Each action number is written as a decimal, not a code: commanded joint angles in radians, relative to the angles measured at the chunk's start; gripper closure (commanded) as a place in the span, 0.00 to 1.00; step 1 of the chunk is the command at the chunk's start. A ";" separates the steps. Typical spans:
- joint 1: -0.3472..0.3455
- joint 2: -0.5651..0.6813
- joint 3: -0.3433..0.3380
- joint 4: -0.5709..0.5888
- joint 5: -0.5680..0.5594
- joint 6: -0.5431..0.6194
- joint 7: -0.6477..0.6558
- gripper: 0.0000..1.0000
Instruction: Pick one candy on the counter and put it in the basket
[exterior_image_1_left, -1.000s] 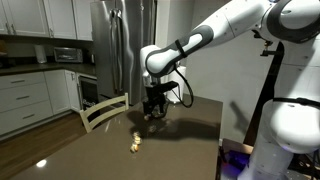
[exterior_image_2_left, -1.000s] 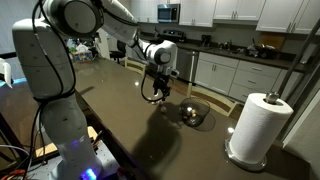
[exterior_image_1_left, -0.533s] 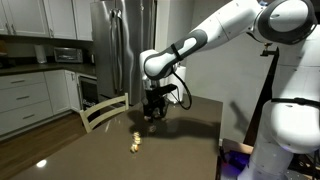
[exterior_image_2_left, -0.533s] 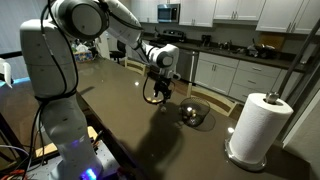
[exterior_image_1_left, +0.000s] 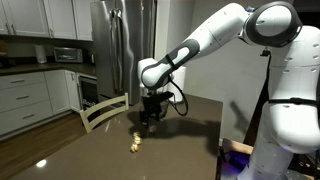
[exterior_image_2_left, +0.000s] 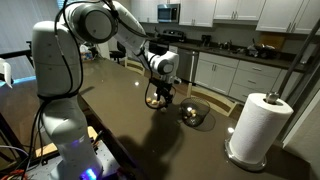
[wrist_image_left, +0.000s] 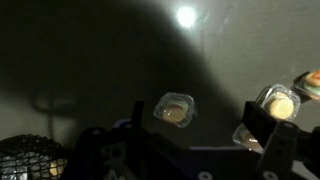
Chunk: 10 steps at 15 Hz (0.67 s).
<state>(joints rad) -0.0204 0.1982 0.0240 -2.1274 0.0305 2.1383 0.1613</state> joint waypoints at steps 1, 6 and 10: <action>0.005 0.054 -0.017 0.004 -0.003 0.065 -0.037 0.00; 0.005 0.115 -0.037 0.012 -0.035 0.119 -0.048 0.00; 0.011 0.132 -0.047 0.012 -0.074 0.150 -0.042 0.33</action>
<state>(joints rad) -0.0204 0.3147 -0.0072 -2.1253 -0.0153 2.2611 0.1411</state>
